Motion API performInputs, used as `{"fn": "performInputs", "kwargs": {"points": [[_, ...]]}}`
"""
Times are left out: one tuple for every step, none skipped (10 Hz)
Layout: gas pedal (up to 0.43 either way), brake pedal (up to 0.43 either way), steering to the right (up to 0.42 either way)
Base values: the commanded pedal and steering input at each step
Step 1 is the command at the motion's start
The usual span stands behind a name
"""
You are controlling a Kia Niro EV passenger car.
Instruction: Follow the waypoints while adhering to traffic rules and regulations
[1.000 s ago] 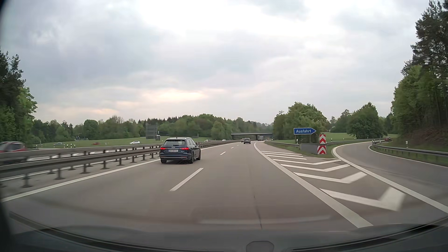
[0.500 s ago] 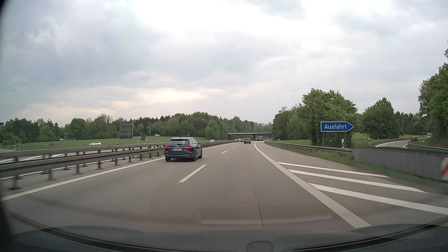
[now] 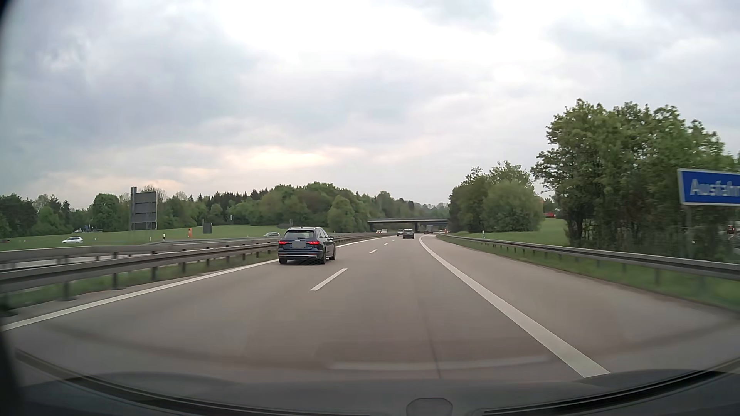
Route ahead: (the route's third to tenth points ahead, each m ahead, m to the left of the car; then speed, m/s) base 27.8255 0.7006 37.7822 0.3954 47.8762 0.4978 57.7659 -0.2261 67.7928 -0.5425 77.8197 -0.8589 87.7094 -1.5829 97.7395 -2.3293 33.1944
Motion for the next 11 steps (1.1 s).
{"fn": "performInputs", "kwargs": {"points": [[0.197,0.000,0.006],[0.197,0.000,0.006],[0.197,0.000,0.006],[0.197,0.000,0.006],[0.197,0.000,0.006],[0.197,0.000,0.006],[0.197,0.000,0.006],[0.197,0.000,0.006],[0.197,0.000,0.006],[0.197,0.000,0.006],[0.189,0.000,0.006]]}}
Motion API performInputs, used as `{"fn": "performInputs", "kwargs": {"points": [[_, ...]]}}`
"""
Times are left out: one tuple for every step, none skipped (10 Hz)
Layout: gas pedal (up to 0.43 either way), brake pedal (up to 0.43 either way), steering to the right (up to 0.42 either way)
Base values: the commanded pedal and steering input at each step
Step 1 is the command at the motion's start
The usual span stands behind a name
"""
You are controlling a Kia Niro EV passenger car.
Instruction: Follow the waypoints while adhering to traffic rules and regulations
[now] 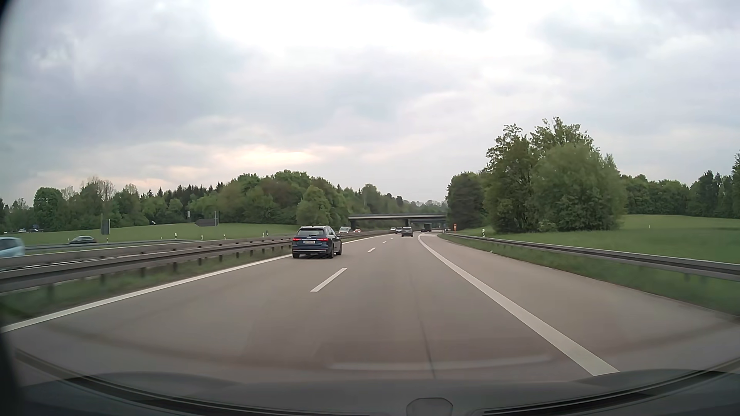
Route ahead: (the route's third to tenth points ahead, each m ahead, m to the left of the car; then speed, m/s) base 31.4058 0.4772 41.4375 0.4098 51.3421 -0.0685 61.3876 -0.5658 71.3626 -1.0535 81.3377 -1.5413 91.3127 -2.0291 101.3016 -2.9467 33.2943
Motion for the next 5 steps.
{"fn": "performInputs", "kwargs": {"points": [[0.189,0.000,0.006],[0.189,0.000,0.006],[0.177,0.000,0.006],[0.138,0.000,0.006],[0.110,0.000,0.006]]}}
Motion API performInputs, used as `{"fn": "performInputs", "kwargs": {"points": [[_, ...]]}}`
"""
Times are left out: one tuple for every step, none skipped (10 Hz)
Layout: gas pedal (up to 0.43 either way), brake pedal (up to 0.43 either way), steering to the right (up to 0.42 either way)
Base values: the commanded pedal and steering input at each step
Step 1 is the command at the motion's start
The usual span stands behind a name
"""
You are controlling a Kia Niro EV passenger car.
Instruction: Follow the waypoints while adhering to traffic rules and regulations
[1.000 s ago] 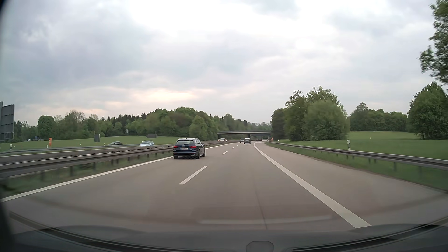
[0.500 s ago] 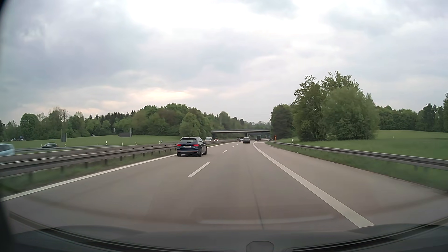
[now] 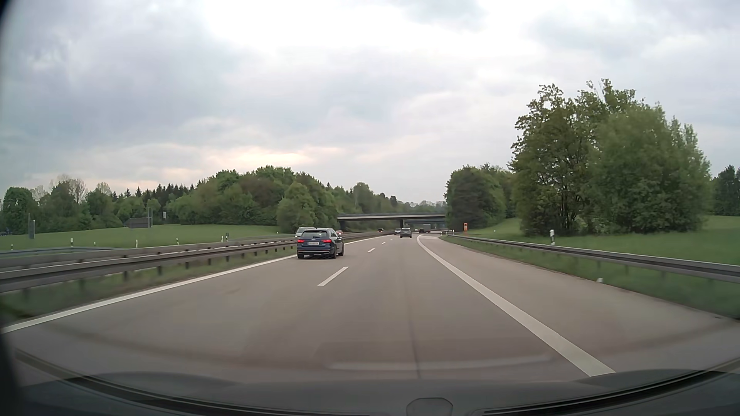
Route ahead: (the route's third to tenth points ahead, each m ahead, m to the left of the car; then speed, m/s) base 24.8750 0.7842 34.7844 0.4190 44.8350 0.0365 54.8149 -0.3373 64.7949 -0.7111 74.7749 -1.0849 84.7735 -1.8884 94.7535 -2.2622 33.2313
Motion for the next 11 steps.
{"fn": "performInputs", "kwargs": {"points": [[0.110,0.000,0.006],[0.098,0.000,0.006],[0.098,0.000,0.006],[0.087,0.000,0.006],[0.079,0.000,0.006],[0.079,0.000,0.006],[0.079,0.000,0.006],[0.079,0.000,0.006],[0.079,0.000,0.005],[0.079,0.000,0.005],[0.079,0.000,0.005]]}}
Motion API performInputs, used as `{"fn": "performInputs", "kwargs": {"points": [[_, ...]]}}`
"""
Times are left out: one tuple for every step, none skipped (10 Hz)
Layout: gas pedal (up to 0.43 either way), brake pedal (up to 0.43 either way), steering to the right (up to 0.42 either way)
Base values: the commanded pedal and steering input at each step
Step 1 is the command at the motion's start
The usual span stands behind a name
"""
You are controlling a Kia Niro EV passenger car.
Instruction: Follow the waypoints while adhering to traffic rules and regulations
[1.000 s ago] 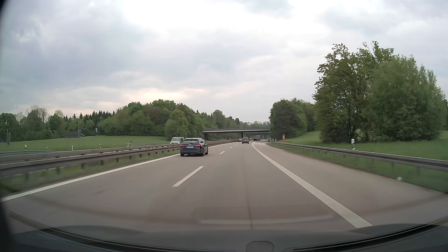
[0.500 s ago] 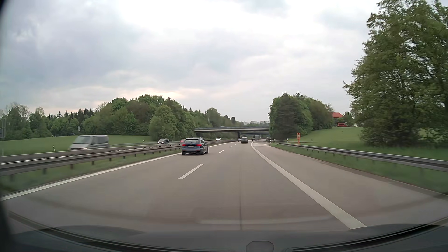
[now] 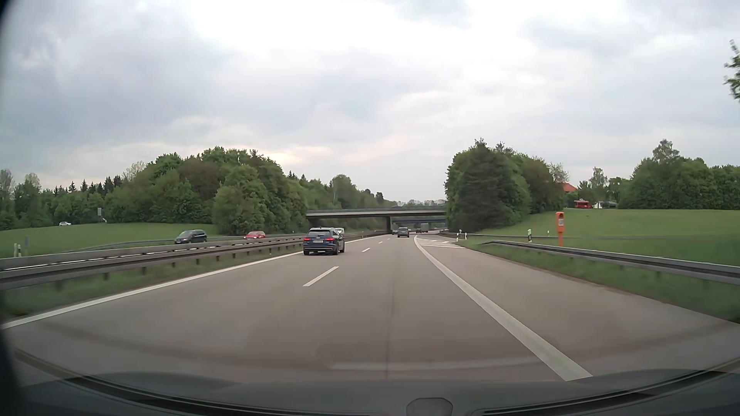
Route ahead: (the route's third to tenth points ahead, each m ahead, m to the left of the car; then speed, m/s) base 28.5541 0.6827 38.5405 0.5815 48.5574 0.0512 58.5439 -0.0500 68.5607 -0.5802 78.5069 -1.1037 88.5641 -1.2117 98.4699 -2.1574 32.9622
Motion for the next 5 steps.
{"fn": "performInputs", "kwargs": {"points": [[0.087,0.000,0.005],[0.087,0.000,0.005],[0.098,0.000,0.005],[0.098,0.000,0.005],[0.098,0.000,0.005]]}}
